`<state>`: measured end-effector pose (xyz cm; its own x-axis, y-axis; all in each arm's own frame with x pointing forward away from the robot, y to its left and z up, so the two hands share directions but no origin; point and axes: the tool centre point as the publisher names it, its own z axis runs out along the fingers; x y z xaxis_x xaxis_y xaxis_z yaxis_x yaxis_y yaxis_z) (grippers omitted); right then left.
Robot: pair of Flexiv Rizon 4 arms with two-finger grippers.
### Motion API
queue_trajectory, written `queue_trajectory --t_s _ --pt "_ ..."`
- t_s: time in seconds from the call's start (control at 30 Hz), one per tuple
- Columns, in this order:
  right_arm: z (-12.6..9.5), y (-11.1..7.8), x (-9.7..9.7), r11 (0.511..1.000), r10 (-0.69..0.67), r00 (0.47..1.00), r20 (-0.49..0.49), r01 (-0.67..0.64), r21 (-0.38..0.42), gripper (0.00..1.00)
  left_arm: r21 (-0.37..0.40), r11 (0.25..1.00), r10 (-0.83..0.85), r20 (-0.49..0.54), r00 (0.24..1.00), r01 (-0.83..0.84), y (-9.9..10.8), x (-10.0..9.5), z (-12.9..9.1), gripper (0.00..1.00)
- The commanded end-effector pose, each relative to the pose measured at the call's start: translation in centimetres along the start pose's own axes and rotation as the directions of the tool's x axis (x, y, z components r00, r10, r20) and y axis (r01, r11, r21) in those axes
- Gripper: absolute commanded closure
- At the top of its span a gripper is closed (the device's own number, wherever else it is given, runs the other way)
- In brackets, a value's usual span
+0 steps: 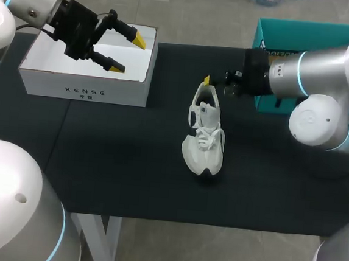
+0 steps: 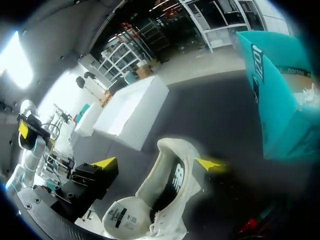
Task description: Take the shoe out of the shoebox, open the shoe tongue, remove and reinsert the insole, then place the shoe into the shoebox
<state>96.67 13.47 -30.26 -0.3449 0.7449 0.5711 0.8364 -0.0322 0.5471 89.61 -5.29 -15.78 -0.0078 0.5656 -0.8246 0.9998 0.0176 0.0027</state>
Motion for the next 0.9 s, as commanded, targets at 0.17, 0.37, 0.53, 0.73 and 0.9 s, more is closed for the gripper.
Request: queue_trajectory --t_s 0.17,0.37,0.53,0.73,0.9 --pt "-1.1 1.1 1.2 0.876 -0.156 0.859 0.487 -0.107 0.47 0.0 0.0 1.0 0.001 -0.003 1.0 -0.001 0.0 0.0 0.0 0.0" --pt "-0.6 1.1 1.8 0.756 -0.368 0.707 0.604 -0.151 0.637 0.0 0.0 1.0 0.001 -0.003 1.0 -0.001 0.0 0.0 0.0 0.0" --pt "-0.6 1.1 1.8 0.756 -0.368 0.707 0.604 -0.151 0.637 0.0 0.0 1.0 0.001 -0.003 1.0 -0.001 0.0 0.0 0.0 0.0" --pt "-0.7 1.0 1.5 0.743 -0.355 0.693 0.628 -0.198 0.639 0.0 0.0 1.0 0.001 -0.003 1.0 -0.001 0.0 0.0 0.0 0.0" --pt "0.0 1.2 2.2 0.695 -0.44 0.567 0.696 -0.276 0.664 0.53 0.0 1.0 0.001 -0.003 1.0 -0.001 0.0 0.0 0.0 0.0"
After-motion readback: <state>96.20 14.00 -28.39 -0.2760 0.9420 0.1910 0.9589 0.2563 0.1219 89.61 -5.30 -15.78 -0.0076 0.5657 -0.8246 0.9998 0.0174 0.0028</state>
